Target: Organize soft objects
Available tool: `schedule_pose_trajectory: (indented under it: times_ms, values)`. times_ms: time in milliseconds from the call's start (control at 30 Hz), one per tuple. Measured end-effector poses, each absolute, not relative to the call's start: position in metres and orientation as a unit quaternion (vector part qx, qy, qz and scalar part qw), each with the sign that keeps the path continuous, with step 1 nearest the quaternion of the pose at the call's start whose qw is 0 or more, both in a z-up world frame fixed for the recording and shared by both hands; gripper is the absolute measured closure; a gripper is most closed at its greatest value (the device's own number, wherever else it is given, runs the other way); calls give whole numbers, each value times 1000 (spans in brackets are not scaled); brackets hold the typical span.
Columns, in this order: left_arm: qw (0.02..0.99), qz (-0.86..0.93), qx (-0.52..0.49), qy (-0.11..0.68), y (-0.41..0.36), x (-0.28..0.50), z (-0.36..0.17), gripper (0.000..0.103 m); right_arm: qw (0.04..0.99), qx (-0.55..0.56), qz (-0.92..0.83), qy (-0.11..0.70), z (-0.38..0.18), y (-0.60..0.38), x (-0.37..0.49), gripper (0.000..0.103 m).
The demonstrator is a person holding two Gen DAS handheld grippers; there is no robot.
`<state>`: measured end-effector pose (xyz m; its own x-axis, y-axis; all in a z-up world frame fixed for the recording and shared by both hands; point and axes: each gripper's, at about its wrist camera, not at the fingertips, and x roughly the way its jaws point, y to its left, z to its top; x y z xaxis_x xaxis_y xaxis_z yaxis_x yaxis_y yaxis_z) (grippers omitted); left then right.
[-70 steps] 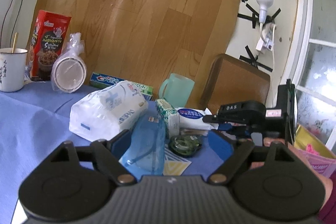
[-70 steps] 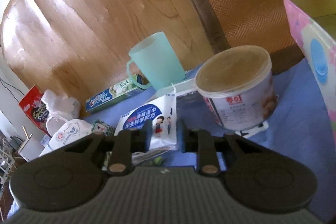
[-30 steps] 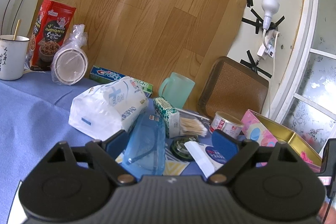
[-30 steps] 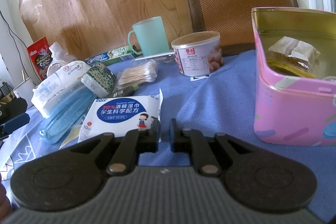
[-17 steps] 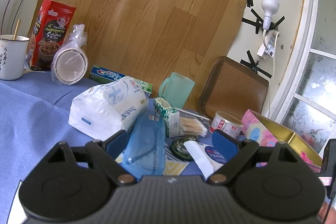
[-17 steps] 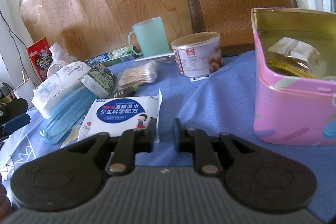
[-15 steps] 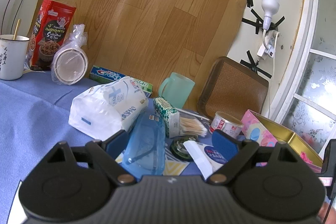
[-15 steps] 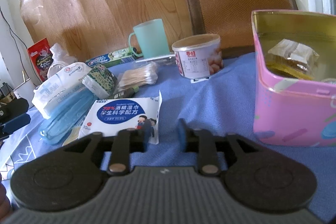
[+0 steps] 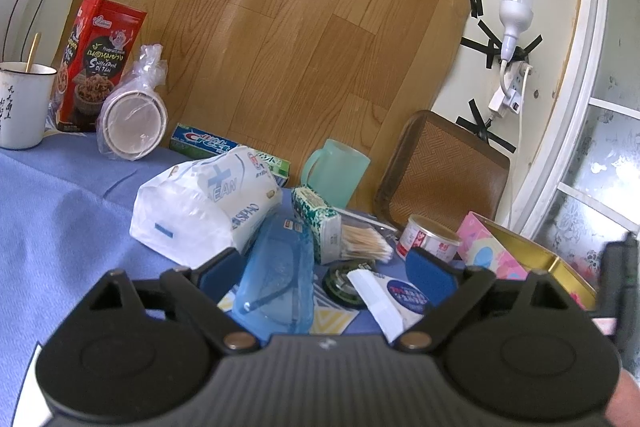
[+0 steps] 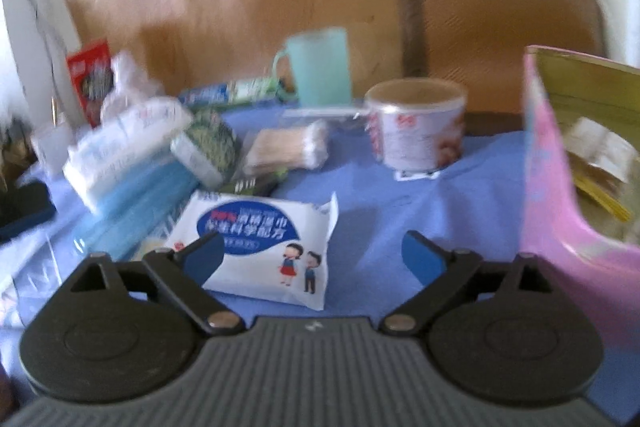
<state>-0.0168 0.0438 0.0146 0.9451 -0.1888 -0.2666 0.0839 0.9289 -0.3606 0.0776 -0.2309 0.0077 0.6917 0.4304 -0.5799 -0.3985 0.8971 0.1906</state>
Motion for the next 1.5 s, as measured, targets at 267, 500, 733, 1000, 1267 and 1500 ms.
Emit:
schedule_pose_trajectory:
  times_ms: [267,500,733,1000,1267,1500]
  values:
    - [969,-72,-181,152,45,-16,15,10,902,30,287,322,7,-221,78,41]
    - [969,-70,-182,155,46,-15,14,10,913,19,268,306,13,-223,63,100]
    - [967,-65,-191,159,50,-13,13,10,905,15,285,316,12,-227,43,100]
    - [965,-57,-194,167,51,-11,13,10,904,5,308,297,24,-231,34,28]
    - [959,-118,-171,195,41,-7,15,11,878,-70,354,313,11,-197,34,9]
    - [948,-155,-146,236,6,-8,14,12,875,-106,363,303,4,-189,38,7]
